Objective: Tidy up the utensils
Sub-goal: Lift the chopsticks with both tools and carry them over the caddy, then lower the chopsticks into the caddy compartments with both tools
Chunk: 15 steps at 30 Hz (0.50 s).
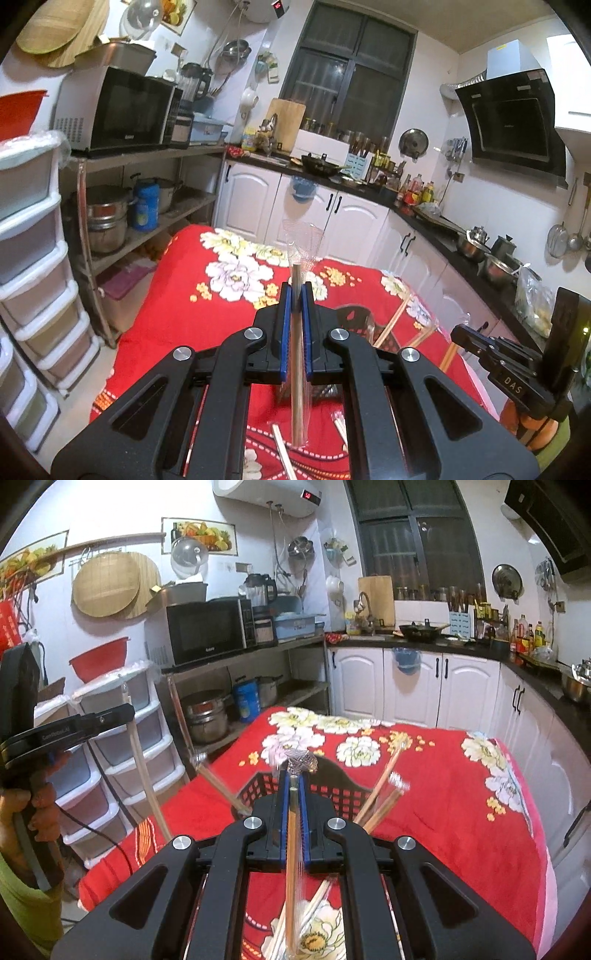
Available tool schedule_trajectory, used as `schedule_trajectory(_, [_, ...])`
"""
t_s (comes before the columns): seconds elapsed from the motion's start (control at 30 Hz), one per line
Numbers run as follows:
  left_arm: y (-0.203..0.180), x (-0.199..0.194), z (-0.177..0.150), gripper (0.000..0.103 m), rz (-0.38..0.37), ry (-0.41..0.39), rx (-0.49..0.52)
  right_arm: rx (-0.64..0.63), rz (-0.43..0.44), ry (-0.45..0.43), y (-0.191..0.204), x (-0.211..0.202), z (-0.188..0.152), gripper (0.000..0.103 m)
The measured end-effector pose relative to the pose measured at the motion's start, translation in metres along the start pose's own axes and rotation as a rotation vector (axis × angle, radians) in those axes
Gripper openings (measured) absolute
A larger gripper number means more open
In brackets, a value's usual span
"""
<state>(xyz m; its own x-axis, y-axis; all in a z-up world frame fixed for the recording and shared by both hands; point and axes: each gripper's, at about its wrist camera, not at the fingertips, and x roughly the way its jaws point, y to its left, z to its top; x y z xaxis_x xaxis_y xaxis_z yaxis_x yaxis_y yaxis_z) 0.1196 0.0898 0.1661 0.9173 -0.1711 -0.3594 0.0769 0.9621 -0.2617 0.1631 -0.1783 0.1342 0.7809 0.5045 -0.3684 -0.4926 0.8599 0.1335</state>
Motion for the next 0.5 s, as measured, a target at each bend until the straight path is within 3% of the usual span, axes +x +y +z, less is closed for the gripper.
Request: schedule_trajectory(0.5, [-0.015, 0.027, 0.029, 0.001, -0.003, -0.029, 0.013, 0.008, -0.022, -0.112, -0.008, -0.003, 0.049, 0.005])
